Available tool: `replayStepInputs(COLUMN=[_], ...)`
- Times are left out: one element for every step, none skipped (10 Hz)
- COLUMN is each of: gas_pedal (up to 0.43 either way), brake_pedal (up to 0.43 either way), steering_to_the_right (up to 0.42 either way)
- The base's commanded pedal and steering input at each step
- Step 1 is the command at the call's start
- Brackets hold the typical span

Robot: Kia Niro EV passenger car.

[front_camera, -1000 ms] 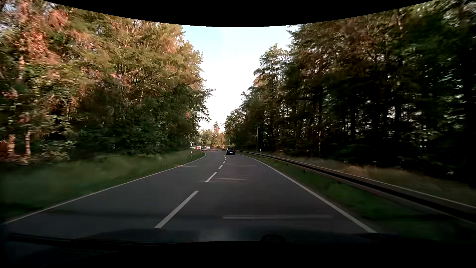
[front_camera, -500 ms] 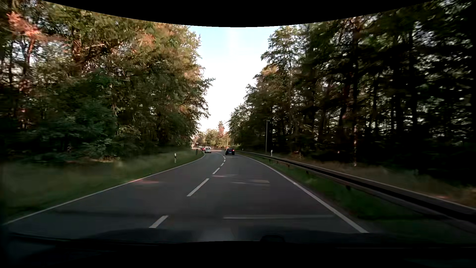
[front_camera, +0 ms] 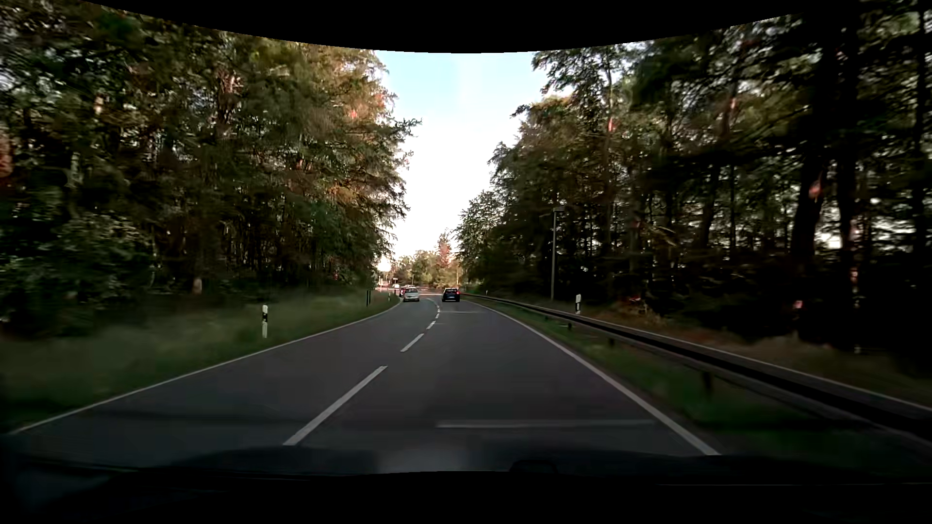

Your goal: Follow the waypoints while adhering to traffic rules and regulations

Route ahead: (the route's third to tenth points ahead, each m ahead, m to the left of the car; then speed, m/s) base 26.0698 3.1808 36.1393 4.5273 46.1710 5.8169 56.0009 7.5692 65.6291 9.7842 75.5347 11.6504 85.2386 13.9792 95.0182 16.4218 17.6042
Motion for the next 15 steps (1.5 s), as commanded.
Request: replayStepInputs(gas_pedal=[0.087,0.087,0.087,0.087,0.087,0.087,0.087,0.087,0.087,0.087,0.087,0.087,0.087,0.087,0.087], brake_pedal=[0.0,0.0,0.0,0.0,0.0,0.0,0.0,0.0,0.0,0.0,0.0,0.0,0.0,0.0,0.0], steering_to_the_right=[-0.021,-0.021,-0.021,-0.021,-0.021,-0.021,-0.021,-0.021,-0.021,-0.021,-0.021,-0.021,-0.021,-0.021,-0.021])
